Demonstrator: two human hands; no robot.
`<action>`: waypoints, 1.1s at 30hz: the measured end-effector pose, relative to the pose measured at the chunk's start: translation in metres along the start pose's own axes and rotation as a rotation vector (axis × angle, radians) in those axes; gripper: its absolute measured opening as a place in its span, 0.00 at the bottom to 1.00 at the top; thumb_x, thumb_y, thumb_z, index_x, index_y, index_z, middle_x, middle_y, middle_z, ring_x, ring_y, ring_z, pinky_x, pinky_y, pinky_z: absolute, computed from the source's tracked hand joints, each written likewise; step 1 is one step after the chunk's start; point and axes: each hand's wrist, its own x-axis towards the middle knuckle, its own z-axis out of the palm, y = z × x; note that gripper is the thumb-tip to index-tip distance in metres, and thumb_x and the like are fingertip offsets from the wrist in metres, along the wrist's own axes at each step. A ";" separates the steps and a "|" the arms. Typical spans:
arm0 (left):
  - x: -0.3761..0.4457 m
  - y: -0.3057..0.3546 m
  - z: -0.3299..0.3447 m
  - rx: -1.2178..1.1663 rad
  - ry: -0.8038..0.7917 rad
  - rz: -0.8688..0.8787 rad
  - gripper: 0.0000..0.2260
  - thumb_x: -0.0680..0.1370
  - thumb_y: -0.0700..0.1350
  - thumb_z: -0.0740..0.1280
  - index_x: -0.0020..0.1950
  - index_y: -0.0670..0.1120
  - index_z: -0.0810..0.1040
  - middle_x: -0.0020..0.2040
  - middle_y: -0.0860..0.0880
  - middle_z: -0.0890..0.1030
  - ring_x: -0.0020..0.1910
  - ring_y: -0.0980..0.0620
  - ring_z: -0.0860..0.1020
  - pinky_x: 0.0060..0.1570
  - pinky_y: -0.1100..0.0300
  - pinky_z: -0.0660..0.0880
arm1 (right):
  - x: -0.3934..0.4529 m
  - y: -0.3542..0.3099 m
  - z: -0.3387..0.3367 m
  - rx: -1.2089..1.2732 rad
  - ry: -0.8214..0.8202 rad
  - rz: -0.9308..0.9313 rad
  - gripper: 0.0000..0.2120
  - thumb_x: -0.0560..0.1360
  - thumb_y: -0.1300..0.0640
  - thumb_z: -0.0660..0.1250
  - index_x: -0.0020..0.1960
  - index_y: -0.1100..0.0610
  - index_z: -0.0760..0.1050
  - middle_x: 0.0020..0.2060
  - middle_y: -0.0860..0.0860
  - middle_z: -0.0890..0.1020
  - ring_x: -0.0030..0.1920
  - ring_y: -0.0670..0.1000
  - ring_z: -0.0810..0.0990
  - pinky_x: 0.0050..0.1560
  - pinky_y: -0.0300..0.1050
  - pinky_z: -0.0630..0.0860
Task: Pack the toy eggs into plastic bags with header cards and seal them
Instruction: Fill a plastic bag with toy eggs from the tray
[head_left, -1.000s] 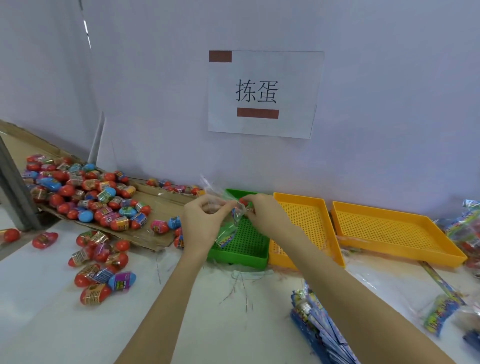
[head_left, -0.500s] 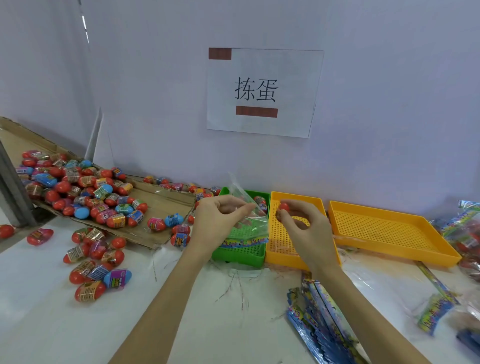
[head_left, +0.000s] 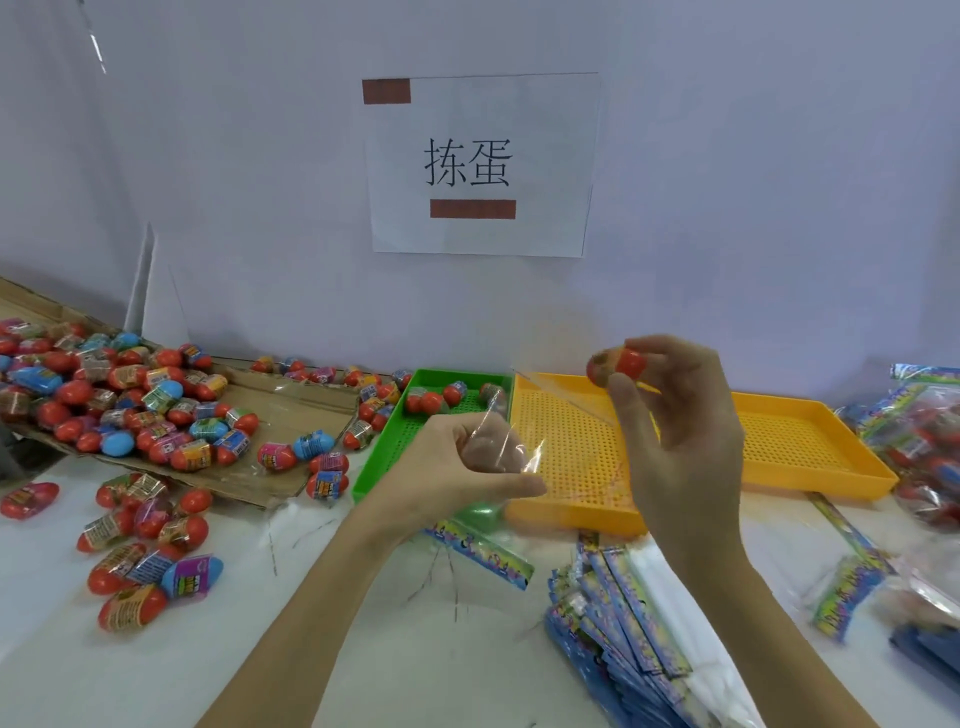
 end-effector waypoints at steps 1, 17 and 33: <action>0.000 -0.001 0.001 0.013 0.003 0.013 0.17 0.68 0.49 0.84 0.46 0.41 0.82 0.39 0.38 0.81 0.39 0.50 0.81 0.46 0.58 0.81 | -0.001 -0.001 0.000 -0.072 -0.025 -0.063 0.10 0.80 0.62 0.70 0.61 0.57 0.75 0.52 0.50 0.85 0.54 0.54 0.86 0.55 0.50 0.82; 0.002 0.003 0.014 0.201 0.066 0.148 0.08 0.71 0.47 0.82 0.45 0.47 0.85 0.40 0.52 0.86 0.34 0.51 0.85 0.38 0.59 0.81 | -0.010 0.000 0.007 -0.282 -0.143 0.160 0.11 0.81 0.57 0.70 0.61 0.49 0.73 0.52 0.46 0.82 0.44 0.46 0.87 0.44 0.51 0.85; 0.003 0.002 0.021 0.244 0.134 0.221 0.10 0.76 0.48 0.78 0.55 0.51 0.84 0.41 0.61 0.82 0.38 0.60 0.81 0.40 0.70 0.75 | -0.014 0.005 0.007 -0.359 -0.359 0.168 0.09 0.77 0.58 0.75 0.54 0.50 0.80 0.49 0.46 0.83 0.49 0.45 0.83 0.48 0.42 0.83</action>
